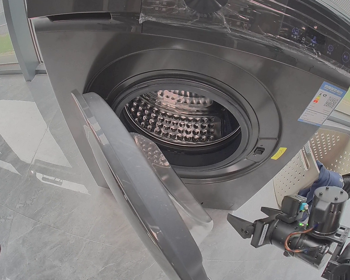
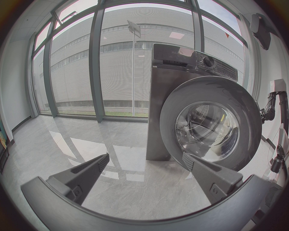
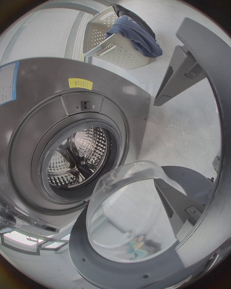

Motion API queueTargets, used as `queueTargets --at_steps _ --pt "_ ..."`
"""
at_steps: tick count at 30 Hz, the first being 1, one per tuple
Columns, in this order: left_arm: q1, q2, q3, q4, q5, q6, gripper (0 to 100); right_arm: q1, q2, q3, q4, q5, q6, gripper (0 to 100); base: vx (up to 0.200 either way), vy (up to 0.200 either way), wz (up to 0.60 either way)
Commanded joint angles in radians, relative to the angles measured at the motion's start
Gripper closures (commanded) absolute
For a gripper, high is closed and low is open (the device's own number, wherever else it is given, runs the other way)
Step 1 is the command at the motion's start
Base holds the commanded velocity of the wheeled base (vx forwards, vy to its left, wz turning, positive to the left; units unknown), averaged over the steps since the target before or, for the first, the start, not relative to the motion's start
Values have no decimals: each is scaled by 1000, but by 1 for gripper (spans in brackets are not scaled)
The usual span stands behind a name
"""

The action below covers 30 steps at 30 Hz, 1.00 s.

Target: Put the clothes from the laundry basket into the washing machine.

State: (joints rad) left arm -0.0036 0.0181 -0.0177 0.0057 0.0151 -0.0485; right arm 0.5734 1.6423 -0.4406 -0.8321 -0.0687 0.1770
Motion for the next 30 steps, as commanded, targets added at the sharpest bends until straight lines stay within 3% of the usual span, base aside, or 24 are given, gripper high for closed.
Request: queueTargets --at_steps 1,13,23,30 --pt "1 -12 15 0 0 -1 0 -10 131 -101 -1 -11 1 0 0 0 0" --pt "-1 -12 15 0 0 -1 0 98 155 -64 -1 -2 6 0 0 0 0" --pt "-1 -12 13 0 0 -1 0 128 162 -30 -82 -11 -1 0 0 0 0" --pt "-1 -12 15 0 0 1 0 118 271 -95 -157 -10 -1 0 -200 0 0"
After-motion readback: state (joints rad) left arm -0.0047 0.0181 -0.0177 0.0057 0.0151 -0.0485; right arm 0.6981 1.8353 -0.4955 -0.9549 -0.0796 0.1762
